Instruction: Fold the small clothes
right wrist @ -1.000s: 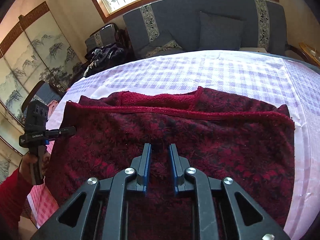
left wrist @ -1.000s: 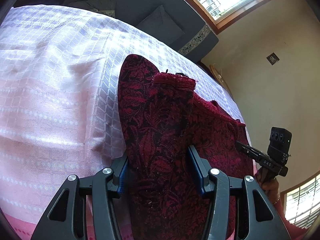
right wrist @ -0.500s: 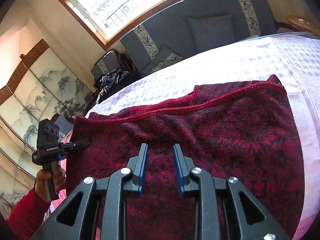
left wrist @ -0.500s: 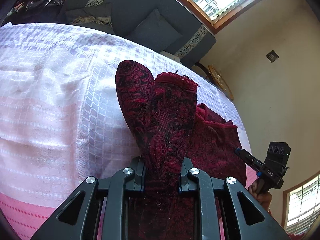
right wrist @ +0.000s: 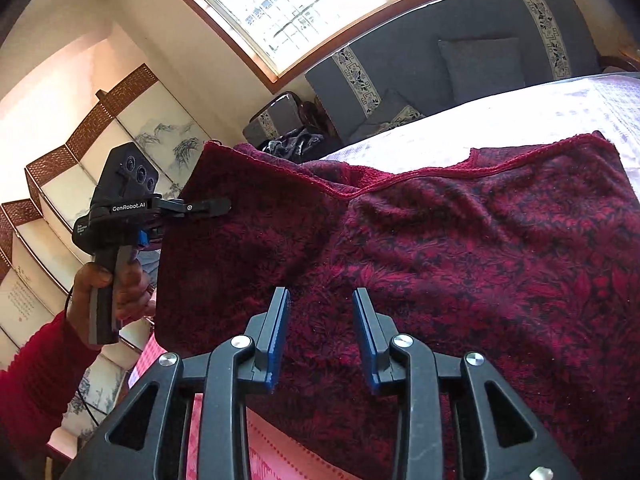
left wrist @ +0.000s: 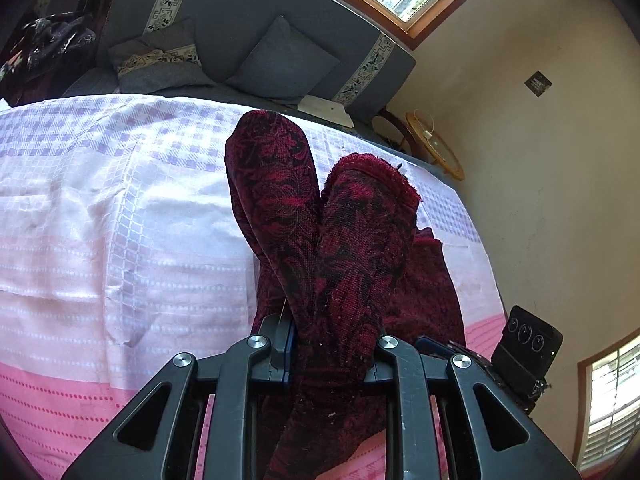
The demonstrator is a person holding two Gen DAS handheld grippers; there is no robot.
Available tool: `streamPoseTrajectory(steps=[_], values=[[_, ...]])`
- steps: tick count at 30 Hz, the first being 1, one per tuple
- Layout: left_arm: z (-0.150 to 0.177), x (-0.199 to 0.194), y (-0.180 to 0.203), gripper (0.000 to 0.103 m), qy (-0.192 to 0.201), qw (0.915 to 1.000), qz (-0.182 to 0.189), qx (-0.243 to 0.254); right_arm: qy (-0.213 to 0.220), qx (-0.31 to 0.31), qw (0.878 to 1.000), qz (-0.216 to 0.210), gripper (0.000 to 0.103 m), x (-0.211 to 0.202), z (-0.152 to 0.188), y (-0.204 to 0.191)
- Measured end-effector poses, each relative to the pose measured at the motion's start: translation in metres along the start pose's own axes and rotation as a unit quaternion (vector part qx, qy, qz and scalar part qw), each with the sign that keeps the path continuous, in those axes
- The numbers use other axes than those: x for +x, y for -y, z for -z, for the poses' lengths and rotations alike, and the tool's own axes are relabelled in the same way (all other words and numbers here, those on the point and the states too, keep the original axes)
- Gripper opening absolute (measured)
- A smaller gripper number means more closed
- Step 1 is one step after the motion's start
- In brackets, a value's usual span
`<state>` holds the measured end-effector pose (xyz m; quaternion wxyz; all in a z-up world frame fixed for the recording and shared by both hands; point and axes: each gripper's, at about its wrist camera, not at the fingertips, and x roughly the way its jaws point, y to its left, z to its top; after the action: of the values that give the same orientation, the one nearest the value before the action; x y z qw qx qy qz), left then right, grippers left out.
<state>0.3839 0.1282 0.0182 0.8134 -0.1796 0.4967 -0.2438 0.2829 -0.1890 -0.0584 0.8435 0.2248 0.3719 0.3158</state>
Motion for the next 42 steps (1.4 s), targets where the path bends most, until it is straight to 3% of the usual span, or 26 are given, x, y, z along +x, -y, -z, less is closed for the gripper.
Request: streamPoseTrajectory(steps=[2, 5, 8, 11, 16, 18, 19, 22, 24, 31, 35, 42], values=[[-0.002, 0.001, 0.012, 0.021, -0.004, 0.9999, -0.011, 0.000, 0.004, 0.008, 1.000, -0.011, 0.031, 0.004, -0.003, 0.000], [-0.005, 0.002, 0.024, 0.021, -0.008, 0.9998, -0.006, -0.015, -0.002, 0.007, 1.000, 0.009, 0.030, 0.021, -0.014, 0.002], [-0.008, 0.004, 0.036, 0.021, -0.010, 0.9997, 0.001, -0.024, -0.028, 0.036, 0.999, 0.016, 0.009, 0.048, -0.025, 0.011], [-0.010, 0.007, 0.052, 0.021, -0.017, 0.9995, 0.007, -0.024, -0.056, 0.107, 0.993, 0.011, 0.007, 0.078, -0.035, 0.031], [-0.011, 0.025, 0.076, 0.021, -0.031, 0.9980, 0.037, -0.042, -0.064, 0.190, 0.978, -0.054, 0.007, 0.103, -0.042, 0.055], [-0.013, 0.034, 0.088, 0.021, -0.030, 0.9967, 0.056, -0.049, -0.046, 0.225, 0.968, -0.101, 0.008, 0.094, -0.041, 0.067], [-0.014, 0.038, 0.092, 0.021, -0.032, 0.9956, 0.068, -0.056, -0.033, 0.225, 0.969, -0.100, 0.008, 0.084, -0.040, 0.069], [-0.016, 0.055, 0.108, 0.021, -0.037, 0.9932, 0.090, -0.064, 0.006, 0.202, 0.977, -0.065, 0.009, 0.042, -0.033, 0.074], [-0.016, 0.070, 0.117, 0.021, -0.041, 0.9917, 0.101, -0.069, 0.020, 0.200, 0.977, -0.070, 0.009, 0.018, -0.025, 0.080], [-0.006, 0.132, 0.149, 0.021, -0.067, 0.9770, 0.169, -0.112, 0.021, 0.149, 0.988, -0.035, 0.009, -0.037, 0.005, 0.079], [-0.002, 0.165, 0.166, 0.021, -0.083, 0.9709, 0.199, -0.105, 0.027, 0.132, 0.991, 0.009, 0.009, -0.061, 0.014, 0.090], [-0.003, 0.178, 0.172, 0.040, -0.075, 0.9606, 0.234, -0.129, 0.036, 0.167, 0.985, 0.017, 0.010, -0.084, 0.020, 0.131]])
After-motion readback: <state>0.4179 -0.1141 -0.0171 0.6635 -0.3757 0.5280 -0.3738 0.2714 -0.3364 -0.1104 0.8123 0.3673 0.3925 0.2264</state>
